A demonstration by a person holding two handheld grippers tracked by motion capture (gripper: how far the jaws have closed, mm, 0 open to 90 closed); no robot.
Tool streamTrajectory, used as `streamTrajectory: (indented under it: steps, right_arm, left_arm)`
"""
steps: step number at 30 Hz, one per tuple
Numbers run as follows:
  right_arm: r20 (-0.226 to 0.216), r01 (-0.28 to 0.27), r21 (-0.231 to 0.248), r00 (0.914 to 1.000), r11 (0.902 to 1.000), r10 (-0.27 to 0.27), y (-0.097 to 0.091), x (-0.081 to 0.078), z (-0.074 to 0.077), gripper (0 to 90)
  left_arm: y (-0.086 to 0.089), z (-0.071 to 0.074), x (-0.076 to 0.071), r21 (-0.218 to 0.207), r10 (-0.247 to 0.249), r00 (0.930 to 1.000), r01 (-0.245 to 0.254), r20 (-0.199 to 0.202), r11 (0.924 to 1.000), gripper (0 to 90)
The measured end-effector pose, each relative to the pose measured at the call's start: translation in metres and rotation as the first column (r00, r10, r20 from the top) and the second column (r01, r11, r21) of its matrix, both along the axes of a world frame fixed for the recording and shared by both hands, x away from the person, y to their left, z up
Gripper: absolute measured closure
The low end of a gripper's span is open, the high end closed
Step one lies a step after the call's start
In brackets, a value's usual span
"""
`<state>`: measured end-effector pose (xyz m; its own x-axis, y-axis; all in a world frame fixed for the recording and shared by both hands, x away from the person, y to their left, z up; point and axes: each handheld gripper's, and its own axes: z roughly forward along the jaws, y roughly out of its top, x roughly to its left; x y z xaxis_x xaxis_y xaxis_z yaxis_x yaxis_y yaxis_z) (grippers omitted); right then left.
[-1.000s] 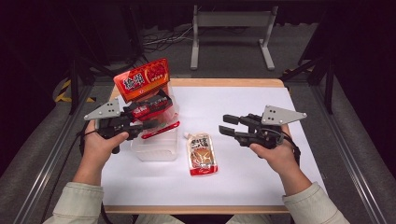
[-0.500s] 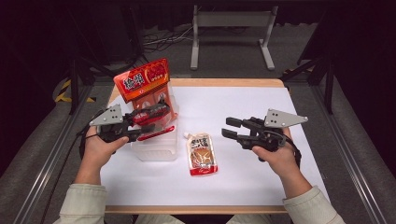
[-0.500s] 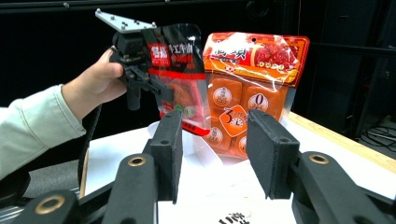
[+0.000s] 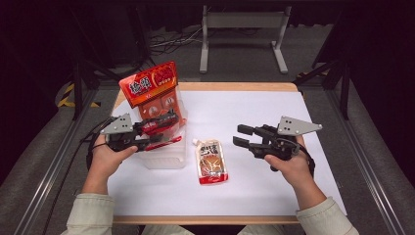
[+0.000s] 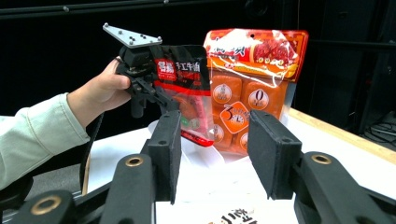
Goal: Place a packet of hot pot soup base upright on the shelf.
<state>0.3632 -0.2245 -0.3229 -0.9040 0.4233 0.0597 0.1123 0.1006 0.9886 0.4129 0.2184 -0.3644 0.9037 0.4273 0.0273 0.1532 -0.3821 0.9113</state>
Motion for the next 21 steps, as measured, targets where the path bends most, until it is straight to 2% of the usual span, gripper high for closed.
streamTrajectory:
  steps: [7, 12, 17, 21]
  right_arm:
    - [-0.011, -0.011, -0.004, 0.9999, 0.9999, 0.011, 0.003, 0.001, -0.003, 54.8]
    - [-0.018, -0.017, -0.006, 0.9997, 0.9998, 0.017, 0.006, 0.001, -0.004, 54.3]
    - [-0.022, -0.024, -0.004, 0.9995, 0.9997, 0.024, 0.008, 0.002, -0.004, 53.5]
    - [-0.028, -0.024, -0.002, 0.9993, 0.9997, 0.024, 0.008, 0.002, -0.006, 53.0]
  left_arm:
    - [0.001, -0.007, 0.004, 0.005, -0.007, 0.9999, 0.007, -0.009, 1.0, 68.5]
    - [-0.002, -0.014, 0.008, 0.034, -0.017, 0.9996, 0.018, -0.024, 0.9993, 68.4]
    - [-0.001, -0.018, 0.011, 0.015, -0.016, 0.9995, 0.016, -0.026, 0.9998, 68.3]
    - [-0.004, -0.023, 0.012, 0.031, -0.014, 0.9997, 0.015, -0.021, 0.9994, 68.3]
